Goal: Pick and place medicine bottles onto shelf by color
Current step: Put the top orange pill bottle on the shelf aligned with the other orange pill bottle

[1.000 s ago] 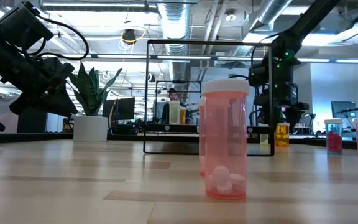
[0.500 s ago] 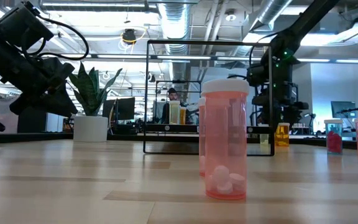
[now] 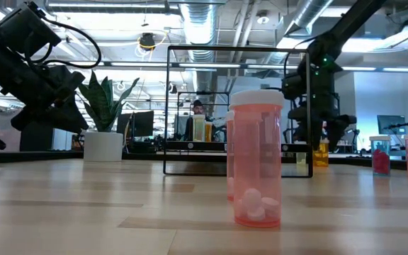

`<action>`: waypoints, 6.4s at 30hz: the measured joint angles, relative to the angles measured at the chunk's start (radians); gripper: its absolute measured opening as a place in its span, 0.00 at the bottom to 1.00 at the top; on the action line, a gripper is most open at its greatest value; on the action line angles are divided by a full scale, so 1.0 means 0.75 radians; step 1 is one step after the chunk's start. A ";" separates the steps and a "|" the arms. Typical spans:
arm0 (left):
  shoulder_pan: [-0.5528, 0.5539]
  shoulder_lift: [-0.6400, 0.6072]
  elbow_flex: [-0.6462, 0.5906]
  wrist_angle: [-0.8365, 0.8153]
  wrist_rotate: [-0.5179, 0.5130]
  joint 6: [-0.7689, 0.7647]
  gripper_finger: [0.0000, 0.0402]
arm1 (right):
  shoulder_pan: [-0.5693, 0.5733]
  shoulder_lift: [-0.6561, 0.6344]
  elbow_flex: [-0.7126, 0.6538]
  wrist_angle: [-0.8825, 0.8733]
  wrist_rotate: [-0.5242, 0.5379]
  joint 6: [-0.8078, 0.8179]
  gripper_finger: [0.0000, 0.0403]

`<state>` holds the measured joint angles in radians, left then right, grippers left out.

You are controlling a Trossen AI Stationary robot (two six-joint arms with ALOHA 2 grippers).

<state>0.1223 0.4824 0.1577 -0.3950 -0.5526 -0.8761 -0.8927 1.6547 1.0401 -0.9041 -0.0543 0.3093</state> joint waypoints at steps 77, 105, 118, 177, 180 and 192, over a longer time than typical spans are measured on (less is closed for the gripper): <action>0.000 0.000 0.000 0.000 0.000 0.000 0.23 | 0.492 0.361 0.833 -0.256 0.141 -0.198 0.52; 0.000 0.000 0.000 0.000 0.025 0.000 0.23 | 0.456 0.685 1.275 -0.336 0.136 -0.674 0.55; 0.000 0.000 0.000 0.000 0.032 0.000 0.23 | 0.445 0.702 1.275 -0.277 0.120 -0.785 0.55; 0.000 0.000 0.000 0.000 0.031 0.000 0.23 | 0.445 0.702 1.261 -0.239 0.103 -1.004 0.57; 0.000 0.000 0.000 0.000 0.031 0.000 0.23 | 0.445 0.702 1.261 -0.239 0.103 -1.007 0.57; 0.000 0.000 0.000 0.000 0.031 0.000 0.23 | 0.445 0.700 1.224 -0.194 0.098 -1.022 0.57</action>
<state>0.1222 0.4824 0.1577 -0.3950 -0.5296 -0.8761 -0.5591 2.1796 1.9579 -1.0492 0.0193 -0.4572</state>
